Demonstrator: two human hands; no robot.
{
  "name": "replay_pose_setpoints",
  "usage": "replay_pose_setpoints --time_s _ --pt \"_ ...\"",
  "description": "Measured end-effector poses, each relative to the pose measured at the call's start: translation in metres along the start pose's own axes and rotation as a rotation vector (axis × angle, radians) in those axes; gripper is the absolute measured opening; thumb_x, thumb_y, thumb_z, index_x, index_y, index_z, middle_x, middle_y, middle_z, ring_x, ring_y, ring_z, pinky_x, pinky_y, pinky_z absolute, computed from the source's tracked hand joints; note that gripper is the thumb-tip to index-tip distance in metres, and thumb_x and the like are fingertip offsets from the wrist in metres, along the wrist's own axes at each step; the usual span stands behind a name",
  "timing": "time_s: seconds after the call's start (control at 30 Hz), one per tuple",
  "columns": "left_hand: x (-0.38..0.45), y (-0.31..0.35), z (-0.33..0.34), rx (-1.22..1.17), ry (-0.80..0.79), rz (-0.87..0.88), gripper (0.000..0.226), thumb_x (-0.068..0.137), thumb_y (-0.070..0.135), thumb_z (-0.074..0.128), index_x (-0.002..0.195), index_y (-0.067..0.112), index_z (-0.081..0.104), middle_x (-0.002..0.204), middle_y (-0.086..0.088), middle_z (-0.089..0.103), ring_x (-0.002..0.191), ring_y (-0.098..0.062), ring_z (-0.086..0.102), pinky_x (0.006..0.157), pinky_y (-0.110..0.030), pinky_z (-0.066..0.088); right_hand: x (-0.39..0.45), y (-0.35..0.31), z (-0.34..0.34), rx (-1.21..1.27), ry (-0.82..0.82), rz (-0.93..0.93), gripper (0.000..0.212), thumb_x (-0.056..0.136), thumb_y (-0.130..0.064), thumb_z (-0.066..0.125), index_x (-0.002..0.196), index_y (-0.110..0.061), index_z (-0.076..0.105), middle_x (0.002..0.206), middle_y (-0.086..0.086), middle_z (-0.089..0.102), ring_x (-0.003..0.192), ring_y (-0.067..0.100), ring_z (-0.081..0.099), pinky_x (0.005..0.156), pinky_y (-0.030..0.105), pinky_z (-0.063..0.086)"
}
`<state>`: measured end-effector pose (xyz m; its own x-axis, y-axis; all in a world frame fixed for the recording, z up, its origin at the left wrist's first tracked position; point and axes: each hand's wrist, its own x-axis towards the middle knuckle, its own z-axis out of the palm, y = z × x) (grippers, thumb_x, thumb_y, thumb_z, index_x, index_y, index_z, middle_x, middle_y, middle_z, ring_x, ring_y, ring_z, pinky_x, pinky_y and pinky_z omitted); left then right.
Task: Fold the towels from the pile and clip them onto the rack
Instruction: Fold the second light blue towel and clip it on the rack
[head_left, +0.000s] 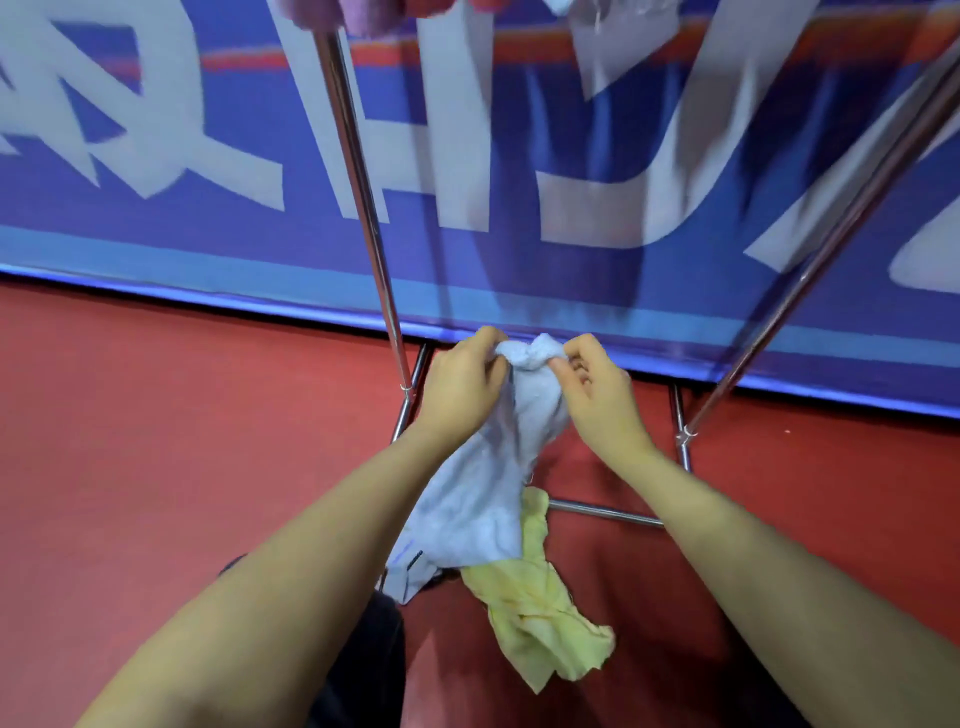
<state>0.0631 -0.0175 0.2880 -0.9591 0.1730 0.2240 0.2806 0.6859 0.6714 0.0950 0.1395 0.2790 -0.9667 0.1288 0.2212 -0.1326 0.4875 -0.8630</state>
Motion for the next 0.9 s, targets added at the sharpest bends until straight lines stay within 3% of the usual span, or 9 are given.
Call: replay_pose_setpoints --time_s 0.23,0.37,0.47,0.63,0.73,0.77,0.83,0.9 --pt "-0.006 0.081 -0.065 0.245 0.156 0.168 0.015 0.091 0.02 0.049 0.09 0.009 0.059 0.084 -0.009 0.067 0.079 -0.035 0.057 0.062 -0.031 0.03 -0.003 -0.091 -0.054 -0.018 0.074 -0.114 0.022 0.089 -0.026 0.059 0.073 -0.015 0.047 0.051 -0.007 0.039 0.052 0.01 0.035 0.055 0.032 0.035" --pt "-0.002 0.112 -0.091 0.287 0.26 0.18 0.013 0.089 0.02 0.048 0.088 0.008 0.054 0.082 -0.011 0.061 0.075 -0.036 0.054 0.06 -0.033 0.03 -0.002 -0.137 -0.078 0.034 0.199 -0.12 0.021 0.088 -0.026 0.061 0.072 -0.016 0.051 0.049 -0.012 0.051 0.052 0.008 0.044 0.057 0.031 0.041" --pt "-0.005 0.13 -0.105 0.4 0.382 0.348 0.03 0.074 0.013 0.052 0.103 0.005 0.056 0.096 -0.013 0.059 0.081 -0.034 0.052 0.068 -0.037 0.039 0.001 -0.17 -0.098 -0.061 0.276 -0.167 0.018 0.089 -0.029 0.059 0.075 -0.018 0.054 0.053 -0.009 0.055 0.061 0.015 0.054 0.063 0.035 0.045" --pt "-0.024 0.158 -0.118 0.388 0.356 0.623 0.038 0.074 0.03 0.043 0.101 0.008 0.054 0.101 -0.008 0.056 0.088 -0.027 0.048 0.073 -0.031 0.027 0.01 -0.213 -0.118 -0.093 0.432 -0.158 0.02 0.09 -0.029 0.058 0.073 -0.02 0.053 0.062 -0.009 0.061 0.068 0.017 0.061 0.06 0.029 0.042" --pt "-0.03 0.166 -0.111 0.473 0.322 0.534 0.056 0.078 0.057 0.043 0.104 0.01 0.055 0.094 -0.004 0.057 0.082 -0.026 0.051 0.07 -0.035 0.036 0.01 -0.226 -0.124 -0.059 0.475 -0.163 0.021 0.091 -0.026 0.058 0.073 -0.015 0.054 0.066 0.0 0.066 0.064 0.015 0.059 0.054 0.021 0.04" --pt "-0.03 0.168 -0.109 0.485 0.299 0.481 0.061 0.078 0.063 0.044 0.106 0.009 0.055 0.093 -0.003 0.057 0.081 -0.026 0.053 0.069 -0.037 0.037 0.009 -0.228 -0.126 -0.034 0.476 -0.176 0.022 0.09 -0.025 0.058 0.072 -0.013 0.054 0.064 0.002 0.066 0.062 0.015 0.059 0.054 0.023 0.043" --pt "-0.029 0.176 -0.108 0.453 0.257 0.374 0.057 0.08 0.058 0.053 0.11 0.009 0.052 0.095 -0.004 0.059 0.084 -0.028 0.054 0.071 -0.038 0.037 0.009 -0.231 -0.128 0.012 0.47 -0.198 0.022 0.09 -0.023 0.058 0.071 -0.011 0.055 0.059 0.001 0.065 0.059 0.017 0.061 0.058 0.034 0.05" --pt "-0.025 0.185 -0.11 0.396 0.228 0.281 0.038 0.086 0.043 0.055 0.104 0.01 0.049 0.095 -0.005 0.059 0.087 -0.029 0.054 0.073 -0.037 0.034 0.009 -0.232 -0.132 0.018 0.478 -0.204 0.022 0.09 -0.024 0.058 0.072 -0.012 0.055 0.059 0.001 0.064 0.061 0.019 0.063 0.062 0.04 0.052"
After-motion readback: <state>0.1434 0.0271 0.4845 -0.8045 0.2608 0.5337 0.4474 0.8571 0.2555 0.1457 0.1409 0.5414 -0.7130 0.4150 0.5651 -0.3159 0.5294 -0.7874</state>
